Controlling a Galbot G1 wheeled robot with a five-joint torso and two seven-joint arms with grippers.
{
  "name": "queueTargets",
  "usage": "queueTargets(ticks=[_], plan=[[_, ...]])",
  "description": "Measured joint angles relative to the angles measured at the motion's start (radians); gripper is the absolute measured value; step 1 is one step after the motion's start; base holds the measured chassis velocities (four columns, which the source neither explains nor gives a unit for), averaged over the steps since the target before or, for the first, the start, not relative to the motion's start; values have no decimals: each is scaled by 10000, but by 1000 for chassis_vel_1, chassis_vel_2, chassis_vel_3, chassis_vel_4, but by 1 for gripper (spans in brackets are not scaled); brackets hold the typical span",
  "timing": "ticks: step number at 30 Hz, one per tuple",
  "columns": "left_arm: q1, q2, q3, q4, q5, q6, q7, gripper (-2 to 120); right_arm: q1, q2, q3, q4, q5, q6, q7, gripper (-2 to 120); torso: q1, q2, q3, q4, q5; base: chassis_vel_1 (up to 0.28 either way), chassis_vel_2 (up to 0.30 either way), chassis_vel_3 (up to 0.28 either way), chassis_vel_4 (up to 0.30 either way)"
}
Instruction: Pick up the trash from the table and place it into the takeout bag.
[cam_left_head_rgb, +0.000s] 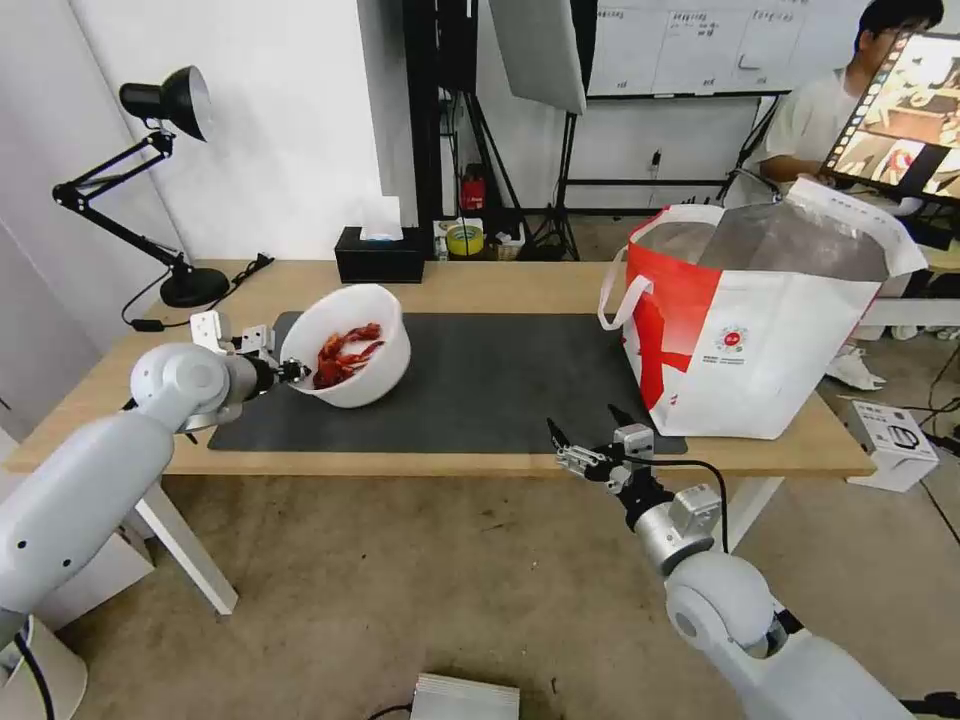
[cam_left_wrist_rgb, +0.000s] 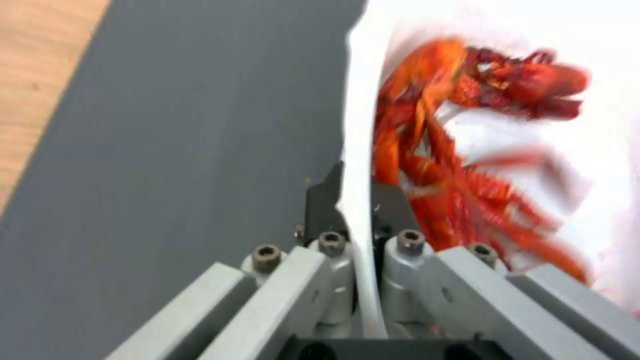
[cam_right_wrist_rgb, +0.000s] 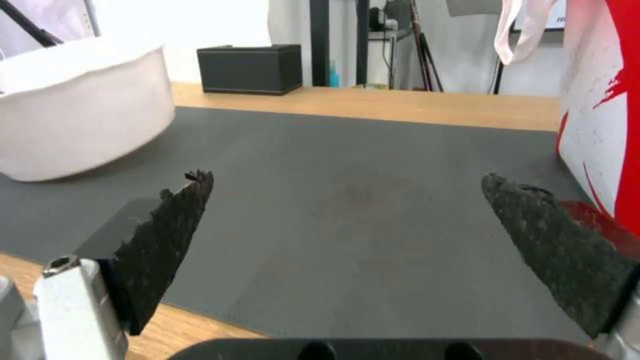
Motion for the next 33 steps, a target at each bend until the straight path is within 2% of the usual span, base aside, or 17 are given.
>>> queueTargets(ticks=[10, 16, 23, 26, 33], plan=[[-34, 87, -388, -504, -53, -340, -99, 0, 0, 0, 0, 0, 1, 0, 0, 100, 1, -1, 0, 3, 0, 0, 0, 0, 0], [-403, 12, -348, -724, -110, -448, -124, 0, 0, 0, 0, 0, 0, 0, 0, 100, 0, 0, 0, 2, 2, 0, 0, 0, 0], [-1420, -483, -207, -820, -196, -465, -242, 0, 0, 0, 0, 0, 0, 0, 0, 100, 0, 0, -1, 2, 2, 0, 0, 0, 0], [-2076, -936, -19, -727, -357, -471, -430, 0, 0, 0, 0, 0, 0, 0, 0, 100, 0, -1, -1, 1, 2, 0, 0, 0, 0], [-2491, -1385, 184, -734, -386, -474, -576, 0, 0, 0, 0, 0, 0, 0, 0, 100, 1, -1, -1, 2, 3, 0, 0, 0, 0]])
